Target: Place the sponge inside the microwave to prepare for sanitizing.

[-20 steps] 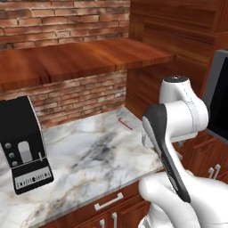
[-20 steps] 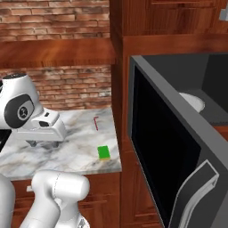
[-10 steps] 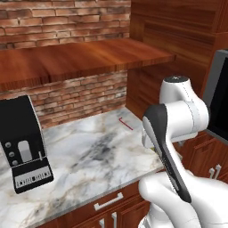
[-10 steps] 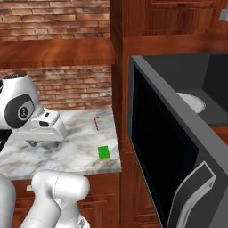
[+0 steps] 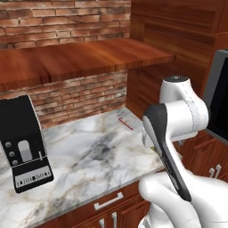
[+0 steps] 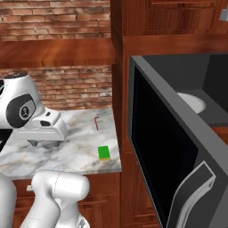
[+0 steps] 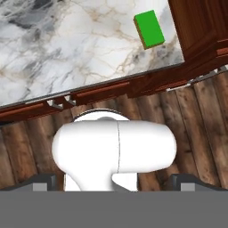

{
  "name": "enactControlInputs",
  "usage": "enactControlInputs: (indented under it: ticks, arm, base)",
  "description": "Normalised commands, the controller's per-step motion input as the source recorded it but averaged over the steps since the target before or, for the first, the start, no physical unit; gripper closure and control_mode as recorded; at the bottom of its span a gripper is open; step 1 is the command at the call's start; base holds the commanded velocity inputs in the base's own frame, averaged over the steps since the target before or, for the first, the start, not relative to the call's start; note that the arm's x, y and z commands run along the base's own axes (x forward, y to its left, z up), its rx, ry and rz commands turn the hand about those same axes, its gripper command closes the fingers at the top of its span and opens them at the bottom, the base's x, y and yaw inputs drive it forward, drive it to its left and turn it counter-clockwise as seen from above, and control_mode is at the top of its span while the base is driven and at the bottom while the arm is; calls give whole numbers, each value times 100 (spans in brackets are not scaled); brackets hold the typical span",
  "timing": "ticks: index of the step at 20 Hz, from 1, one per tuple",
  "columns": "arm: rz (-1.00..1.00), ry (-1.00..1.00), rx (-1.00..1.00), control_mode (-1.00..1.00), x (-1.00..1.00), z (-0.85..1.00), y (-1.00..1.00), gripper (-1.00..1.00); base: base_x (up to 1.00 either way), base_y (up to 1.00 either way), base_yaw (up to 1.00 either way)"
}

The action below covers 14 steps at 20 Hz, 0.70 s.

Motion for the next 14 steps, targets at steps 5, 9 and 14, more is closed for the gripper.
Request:
enactControlInputs:
  ticks: [5,9,14]
  arm:
    - [0,0,0,-100,25,0,-40,-100]
    - [0,0,0,-100,17,-9,-51,-100]
    - [9,-1,0,-100,52,-25,-30,-100]
  base:
    - [0,0,0]
    - [0,0,0]
    - [0,0,0]
